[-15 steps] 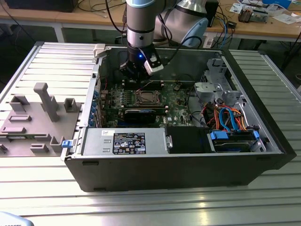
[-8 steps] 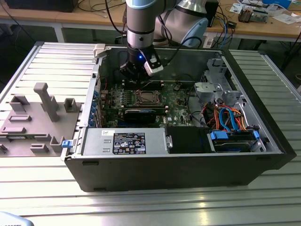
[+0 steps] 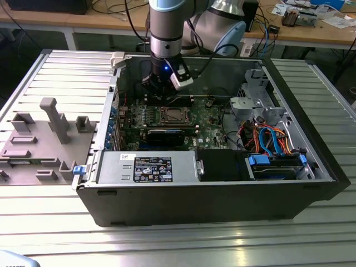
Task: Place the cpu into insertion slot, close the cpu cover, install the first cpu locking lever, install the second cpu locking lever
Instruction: 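Install the first cpu locking lever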
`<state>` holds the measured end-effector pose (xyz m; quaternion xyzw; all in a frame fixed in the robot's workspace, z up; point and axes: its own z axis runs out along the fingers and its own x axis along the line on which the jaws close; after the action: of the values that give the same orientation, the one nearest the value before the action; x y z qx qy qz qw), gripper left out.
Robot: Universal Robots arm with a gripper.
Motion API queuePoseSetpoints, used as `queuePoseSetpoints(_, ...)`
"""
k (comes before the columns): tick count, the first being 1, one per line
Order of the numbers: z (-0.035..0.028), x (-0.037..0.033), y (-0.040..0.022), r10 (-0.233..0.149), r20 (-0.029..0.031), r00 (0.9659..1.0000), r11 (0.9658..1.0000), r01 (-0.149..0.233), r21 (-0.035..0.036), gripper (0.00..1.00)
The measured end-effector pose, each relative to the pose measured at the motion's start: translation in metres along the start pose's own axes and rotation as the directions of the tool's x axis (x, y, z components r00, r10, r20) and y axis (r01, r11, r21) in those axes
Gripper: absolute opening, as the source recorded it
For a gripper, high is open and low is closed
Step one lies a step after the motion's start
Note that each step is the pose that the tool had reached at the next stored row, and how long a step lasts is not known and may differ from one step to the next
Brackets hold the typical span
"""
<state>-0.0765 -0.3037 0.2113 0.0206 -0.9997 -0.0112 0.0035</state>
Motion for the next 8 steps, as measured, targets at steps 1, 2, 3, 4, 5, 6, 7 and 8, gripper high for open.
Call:
queuePoseSetpoints(1, 0.0002, -0.0010, 0.0007, -0.002, -0.0002, 1.0000, 1.0000, 0.002, 0.0009, 0.11)
queuePoseSetpoints(2, 0.0003, -0.0019, 0.0012, -0.004, -0.0002, 1.0000, 1.0000, 0.004, 0.0012, 0.11)
queuePoseSetpoints(3, 0.0004, -0.0038, 0.0017, -0.006, -0.0003, 1.0000, 1.0000, 0.006, 0.0013, 0.11)
queuePoseSetpoints(4, 0.0004, -0.0053, 0.0021, -0.008, -0.0004, 1.0000, 1.0000, 0.008, 0.0013, 0.11)
queuePoseSetpoints(5, 0.0005, -0.0065, 0.0025, -0.008, -0.0003, 1.0000, 1.0000, 0.008, 0.0013, 0.11)
queuePoseSetpoints(6, 0.0007, -0.0081, 0.0028, -0.009, -0.0003, 1.0000, 1.0000, 0.009, 0.0012, 0.11)
queuePoseSetpoints(7, 0.0010, -0.0094, 0.0029, -0.009, -0.0003, 1.0000, 1.0000, 0.009, 0.0012, 0.11)
queuePoseSetpoints(8, 0.0013, -0.0117, 0.0028, -0.009, -0.0003, 1.0000, 1.0000, 0.009, 0.0013, 0.11)
